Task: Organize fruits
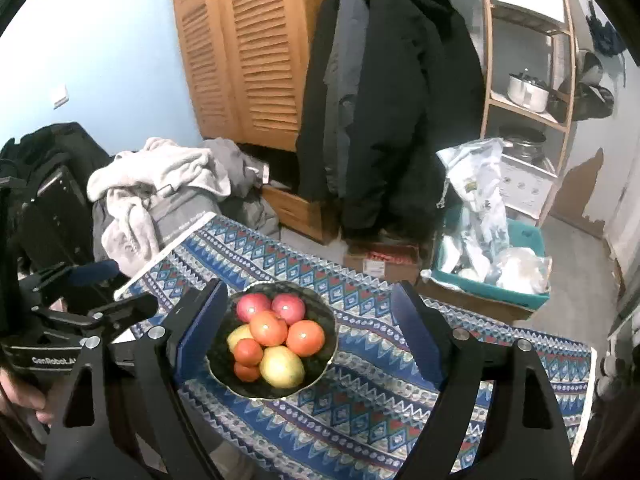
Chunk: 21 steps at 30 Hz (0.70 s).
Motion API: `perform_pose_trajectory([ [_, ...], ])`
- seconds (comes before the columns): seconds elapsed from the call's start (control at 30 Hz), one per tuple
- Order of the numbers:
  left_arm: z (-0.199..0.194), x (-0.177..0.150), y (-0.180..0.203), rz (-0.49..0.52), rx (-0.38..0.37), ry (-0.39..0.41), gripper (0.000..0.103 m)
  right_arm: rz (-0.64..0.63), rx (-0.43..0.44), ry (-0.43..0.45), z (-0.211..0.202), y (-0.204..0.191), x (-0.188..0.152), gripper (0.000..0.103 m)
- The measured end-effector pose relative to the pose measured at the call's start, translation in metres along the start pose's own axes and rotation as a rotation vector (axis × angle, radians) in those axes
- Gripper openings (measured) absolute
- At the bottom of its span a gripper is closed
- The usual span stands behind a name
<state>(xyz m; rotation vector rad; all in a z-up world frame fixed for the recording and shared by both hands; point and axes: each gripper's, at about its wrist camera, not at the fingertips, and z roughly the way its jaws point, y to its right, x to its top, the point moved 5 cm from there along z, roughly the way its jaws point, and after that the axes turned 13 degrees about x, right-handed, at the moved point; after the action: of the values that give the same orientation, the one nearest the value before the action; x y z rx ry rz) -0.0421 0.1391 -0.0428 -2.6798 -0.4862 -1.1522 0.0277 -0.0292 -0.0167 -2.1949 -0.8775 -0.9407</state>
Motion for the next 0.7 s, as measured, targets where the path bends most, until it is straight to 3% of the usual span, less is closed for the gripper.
perform_pose_trajectory([
  [0.57, -0.022, 0.009, 0.024, 0.058, 0.012, 0.088, 0.102, 0.022, -0.082, 0.034, -0.023, 0.031, -0.008, 0.084],
  [0.7, -0.022, 0.009, 0.031, 0.081, -0.013, 0.075, 0.102, 0.025, -0.09, 0.035, -0.024, 0.034, -0.008, 0.084],
])
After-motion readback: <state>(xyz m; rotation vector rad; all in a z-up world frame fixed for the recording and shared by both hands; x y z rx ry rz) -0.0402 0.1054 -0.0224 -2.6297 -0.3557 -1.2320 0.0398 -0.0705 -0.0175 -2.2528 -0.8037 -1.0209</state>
